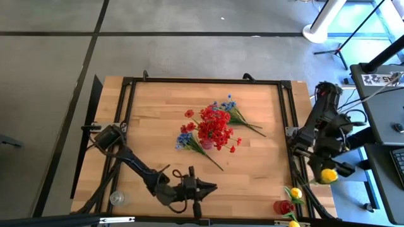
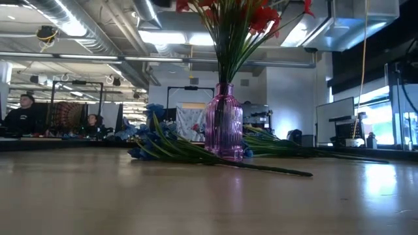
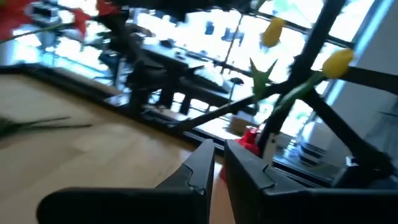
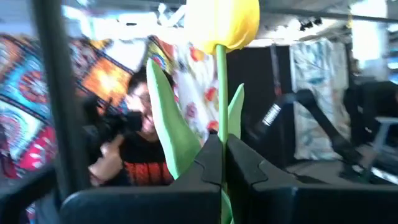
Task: Sort flowers into vase by color
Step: Put the yellow tulip into the red vase
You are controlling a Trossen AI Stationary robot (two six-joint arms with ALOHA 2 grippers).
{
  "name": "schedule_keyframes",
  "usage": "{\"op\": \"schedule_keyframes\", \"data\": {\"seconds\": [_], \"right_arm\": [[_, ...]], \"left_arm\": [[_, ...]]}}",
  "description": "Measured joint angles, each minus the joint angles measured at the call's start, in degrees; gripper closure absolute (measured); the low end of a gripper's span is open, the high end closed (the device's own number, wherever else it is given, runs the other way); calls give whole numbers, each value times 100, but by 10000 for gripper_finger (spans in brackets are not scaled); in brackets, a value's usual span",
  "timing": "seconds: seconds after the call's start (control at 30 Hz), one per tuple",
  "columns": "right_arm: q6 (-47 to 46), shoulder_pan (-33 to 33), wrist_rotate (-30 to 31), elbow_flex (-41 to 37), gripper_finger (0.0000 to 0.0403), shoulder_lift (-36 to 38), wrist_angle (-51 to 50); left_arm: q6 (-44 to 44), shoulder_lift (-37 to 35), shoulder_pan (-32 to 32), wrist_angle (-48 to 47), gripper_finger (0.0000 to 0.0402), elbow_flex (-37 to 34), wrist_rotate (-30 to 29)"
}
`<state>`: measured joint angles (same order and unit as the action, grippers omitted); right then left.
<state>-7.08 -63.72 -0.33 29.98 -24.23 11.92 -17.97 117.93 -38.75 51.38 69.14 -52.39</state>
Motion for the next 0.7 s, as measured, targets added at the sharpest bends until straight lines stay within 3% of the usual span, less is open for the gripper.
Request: {"op": "schedule_keyframes", "data": {"seconds": [0.17, 0.4, 0.7], "right_arm": [[3, -480, 32, -232, 401, -211, 914], [452, -869, 637, -367, 401, -1025, 2034], [562, -906, 756, -365, 401, -1745, 2702]], "left_arm": [[58, 0, 249, 143, 367, 0, 495], [352, 0, 416, 325, 367, 0, 996], [616, 0, 201, 455, 367, 0, 1010]]}}
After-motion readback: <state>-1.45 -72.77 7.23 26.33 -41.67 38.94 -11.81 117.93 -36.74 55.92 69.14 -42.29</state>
